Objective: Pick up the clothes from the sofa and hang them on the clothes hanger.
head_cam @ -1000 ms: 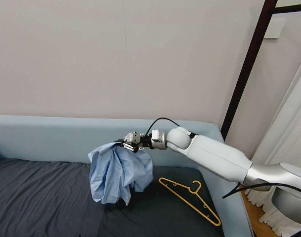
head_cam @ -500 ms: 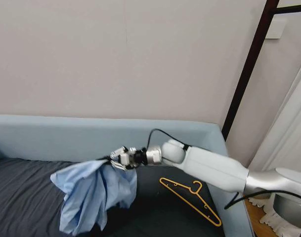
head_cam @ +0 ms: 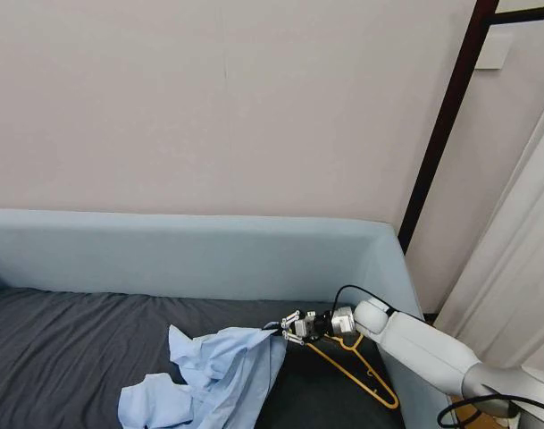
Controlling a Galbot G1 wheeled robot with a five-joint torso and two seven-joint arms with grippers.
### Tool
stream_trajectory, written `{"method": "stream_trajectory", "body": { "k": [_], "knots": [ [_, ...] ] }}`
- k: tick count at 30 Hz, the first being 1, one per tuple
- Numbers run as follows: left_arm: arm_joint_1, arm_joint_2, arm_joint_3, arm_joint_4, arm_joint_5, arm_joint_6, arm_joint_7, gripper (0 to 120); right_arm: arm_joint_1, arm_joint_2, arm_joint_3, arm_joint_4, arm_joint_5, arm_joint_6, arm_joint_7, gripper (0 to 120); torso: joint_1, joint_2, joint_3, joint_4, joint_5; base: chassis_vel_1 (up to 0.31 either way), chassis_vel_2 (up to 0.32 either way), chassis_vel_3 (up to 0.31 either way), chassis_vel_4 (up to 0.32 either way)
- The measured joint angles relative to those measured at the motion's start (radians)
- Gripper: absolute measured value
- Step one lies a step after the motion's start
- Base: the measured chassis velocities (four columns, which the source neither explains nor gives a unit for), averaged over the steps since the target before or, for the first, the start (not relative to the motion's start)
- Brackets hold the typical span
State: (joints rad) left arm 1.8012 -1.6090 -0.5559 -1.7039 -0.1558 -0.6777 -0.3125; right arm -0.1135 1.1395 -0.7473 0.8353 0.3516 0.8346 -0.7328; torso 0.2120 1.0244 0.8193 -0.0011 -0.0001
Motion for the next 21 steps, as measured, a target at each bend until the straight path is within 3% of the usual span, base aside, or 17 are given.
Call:
{"method": "stream_trajectory", "body": {
  "k": [11, 17, 21],
  "knots": [
    [-0.016, 0.001, -0.009, 0.037, -0.014, 0.000, -0.002, 100, 0.093, 0.085, 0.008, -0.005, 0.048, -0.007, -0.002, 0, 0.000, 0.000, 0.000, 0.0001, -0.0003, 0.000, 0.000, 0.000, 0.000],
    [-0.029, 0.001, -0.002, 0.059, -0.016, 0.000, -0.003, 100, -0.022, 0.046, 0.013, -0.058, 0.060, -0.009, -0.043, 0, 0.000, 0.000, 0.000, -0.0008, 0.0003, 0.000, 0.000, 0.000, 0.000],
    [-0.032, 0.002, 0.006, 0.070, -0.014, 0.000, -0.003, 100, -0.137, 0.007, 0.116, -0.166, 0.061, -0.010, -0.139, 0, 0.000, 0.000, 0.000, -0.0008, 0.0003, 0.000, 0.000, 0.000, 0.000]
  ]
}}
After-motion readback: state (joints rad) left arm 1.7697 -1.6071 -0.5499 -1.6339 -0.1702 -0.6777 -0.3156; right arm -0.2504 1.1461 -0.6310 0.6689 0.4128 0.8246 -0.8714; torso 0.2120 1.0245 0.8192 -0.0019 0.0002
